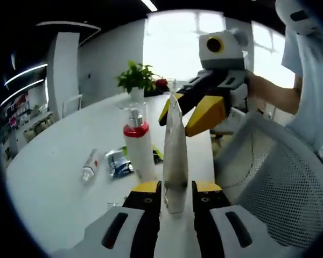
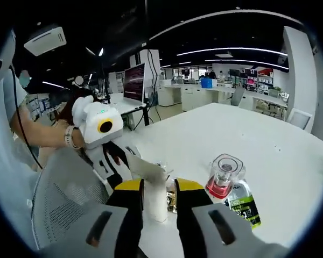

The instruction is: Arrange the skincare products in the storage area until every visible bottle or jar stands upright without overlapping.

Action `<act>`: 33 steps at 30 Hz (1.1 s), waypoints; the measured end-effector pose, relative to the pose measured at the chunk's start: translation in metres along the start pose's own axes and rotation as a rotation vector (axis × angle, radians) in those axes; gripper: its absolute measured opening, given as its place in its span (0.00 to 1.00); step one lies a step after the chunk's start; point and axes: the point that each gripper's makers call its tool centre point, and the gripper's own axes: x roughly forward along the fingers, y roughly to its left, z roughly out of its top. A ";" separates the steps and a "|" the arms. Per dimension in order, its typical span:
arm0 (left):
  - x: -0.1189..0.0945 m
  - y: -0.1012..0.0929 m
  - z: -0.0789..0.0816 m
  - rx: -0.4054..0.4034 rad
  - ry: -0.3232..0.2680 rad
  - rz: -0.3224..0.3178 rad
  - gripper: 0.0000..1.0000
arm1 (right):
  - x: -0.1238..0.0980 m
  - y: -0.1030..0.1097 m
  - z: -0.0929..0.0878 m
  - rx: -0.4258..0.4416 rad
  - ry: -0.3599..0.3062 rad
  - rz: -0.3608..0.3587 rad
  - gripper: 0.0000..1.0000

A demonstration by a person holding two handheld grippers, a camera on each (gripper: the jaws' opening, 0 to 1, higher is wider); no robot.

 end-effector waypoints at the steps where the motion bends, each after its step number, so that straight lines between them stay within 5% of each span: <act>1: 0.001 0.001 -0.002 0.013 0.009 0.010 0.21 | -0.001 0.000 0.000 -0.027 0.024 0.016 0.23; 9: 0.004 0.008 -0.005 -0.012 0.010 0.043 0.16 | 0.002 0.002 0.002 -0.275 0.256 0.179 0.23; 19: 0.003 0.008 -0.008 -0.032 0.019 0.053 0.16 | 0.018 0.021 0.007 -0.517 0.436 0.390 0.22; 28: 0.002 0.009 -0.008 -0.042 0.018 0.065 0.16 | 0.020 0.027 -0.002 -0.623 0.630 0.522 0.18; 33: 0.001 0.009 -0.009 -0.049 0.019 0.072 0.15 | 0.026 0.027 -0.003 -0.659 0.681 0.544 0.15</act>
